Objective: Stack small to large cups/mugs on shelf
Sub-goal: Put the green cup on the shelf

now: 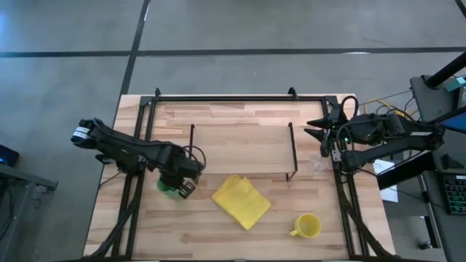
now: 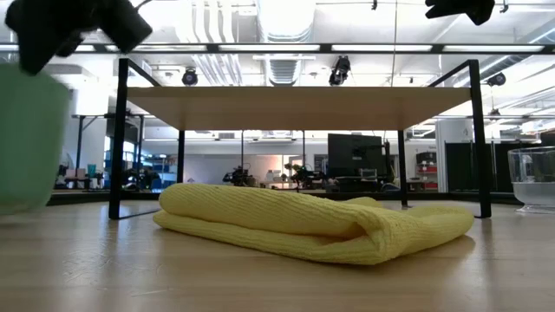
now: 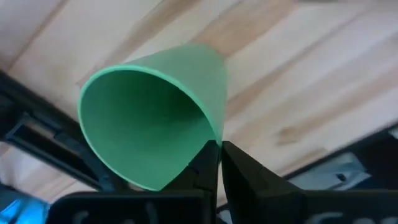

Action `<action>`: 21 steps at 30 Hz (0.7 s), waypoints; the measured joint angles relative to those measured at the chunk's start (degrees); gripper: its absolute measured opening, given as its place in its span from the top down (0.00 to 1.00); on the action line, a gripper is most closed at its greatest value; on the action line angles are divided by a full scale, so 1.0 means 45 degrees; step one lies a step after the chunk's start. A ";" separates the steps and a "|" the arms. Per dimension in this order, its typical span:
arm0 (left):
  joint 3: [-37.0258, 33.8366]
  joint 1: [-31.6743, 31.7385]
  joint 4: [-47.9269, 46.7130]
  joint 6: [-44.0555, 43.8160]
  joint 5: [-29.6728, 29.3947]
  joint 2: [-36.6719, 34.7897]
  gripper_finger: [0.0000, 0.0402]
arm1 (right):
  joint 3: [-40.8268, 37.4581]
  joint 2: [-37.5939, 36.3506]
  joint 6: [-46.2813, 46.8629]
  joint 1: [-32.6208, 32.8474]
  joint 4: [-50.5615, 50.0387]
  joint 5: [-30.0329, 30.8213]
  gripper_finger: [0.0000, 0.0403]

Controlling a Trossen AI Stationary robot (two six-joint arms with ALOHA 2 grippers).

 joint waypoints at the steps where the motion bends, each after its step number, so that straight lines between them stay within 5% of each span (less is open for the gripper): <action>1: 0.0329 0.0001 -0.0060 0.0004 -0.0012 0.0000 1.00 | 0.0000 0.0000 0.0000 0.0000 0.0000 0.0000 0.67; 21: 0.7720 -0.0019 -0.0908 -0.0096 -0.0274 0.0915 1.00 | 0.0000 0.0000 -0.0005 -0.0005 0.0000 0.0005 0.67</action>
